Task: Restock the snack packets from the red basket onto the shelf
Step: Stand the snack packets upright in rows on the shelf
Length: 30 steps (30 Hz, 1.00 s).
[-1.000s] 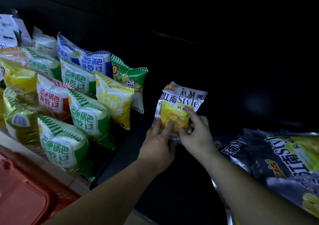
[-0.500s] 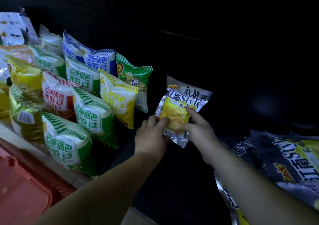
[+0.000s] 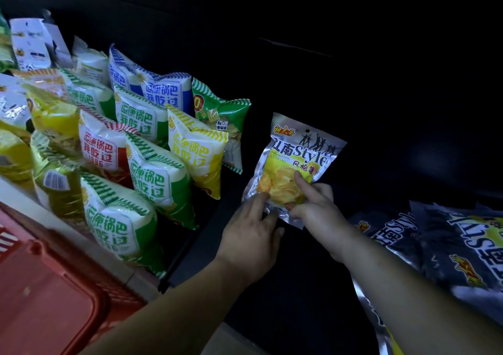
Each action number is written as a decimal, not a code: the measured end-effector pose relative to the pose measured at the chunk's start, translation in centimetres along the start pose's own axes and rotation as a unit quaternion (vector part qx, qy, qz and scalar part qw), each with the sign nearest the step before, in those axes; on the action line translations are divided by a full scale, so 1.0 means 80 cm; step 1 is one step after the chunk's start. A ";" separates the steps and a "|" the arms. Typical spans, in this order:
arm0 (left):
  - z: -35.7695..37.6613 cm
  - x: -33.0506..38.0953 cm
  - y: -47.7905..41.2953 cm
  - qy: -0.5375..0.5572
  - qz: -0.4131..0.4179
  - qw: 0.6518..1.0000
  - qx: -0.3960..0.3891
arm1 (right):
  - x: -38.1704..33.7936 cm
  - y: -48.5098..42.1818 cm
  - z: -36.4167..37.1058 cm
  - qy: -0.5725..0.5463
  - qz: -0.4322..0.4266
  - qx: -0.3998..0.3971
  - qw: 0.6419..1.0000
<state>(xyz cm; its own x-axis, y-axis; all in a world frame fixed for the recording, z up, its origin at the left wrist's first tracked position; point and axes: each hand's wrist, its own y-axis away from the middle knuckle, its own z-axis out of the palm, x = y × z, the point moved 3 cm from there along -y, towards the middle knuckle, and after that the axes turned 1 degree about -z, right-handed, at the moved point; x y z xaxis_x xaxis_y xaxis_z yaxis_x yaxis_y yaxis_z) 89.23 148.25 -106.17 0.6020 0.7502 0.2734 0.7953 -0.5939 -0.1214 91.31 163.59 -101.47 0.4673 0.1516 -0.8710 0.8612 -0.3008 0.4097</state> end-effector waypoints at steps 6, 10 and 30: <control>0.006 0.002 0.012 -0.013 -0.003 0.999 -0.043 | 0.004 0.004 0.003 0.030 -0.026 0.044 0.998; 0.007 -0.005 0.004 -0.007 -0.009 0.999 -0.043 | 0.003 0.023 0.004 0.280 -0.192 0.169 0.925; 0.009 -0.011 0.002 0.000 -0.018 0.995 -0.095 | 0.011 0.030 0.001 0.403 -0.170 0.056 0.897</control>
<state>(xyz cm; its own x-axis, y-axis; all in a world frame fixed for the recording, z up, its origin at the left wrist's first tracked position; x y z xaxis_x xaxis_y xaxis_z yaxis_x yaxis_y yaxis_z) 88.88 147.76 -107.12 0.5728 0.7726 0.2739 0.7890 -0.6102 0.0713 93.82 162.89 -101.30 0.2136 0.8710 -0.4425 0.9769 -0.1945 0.0886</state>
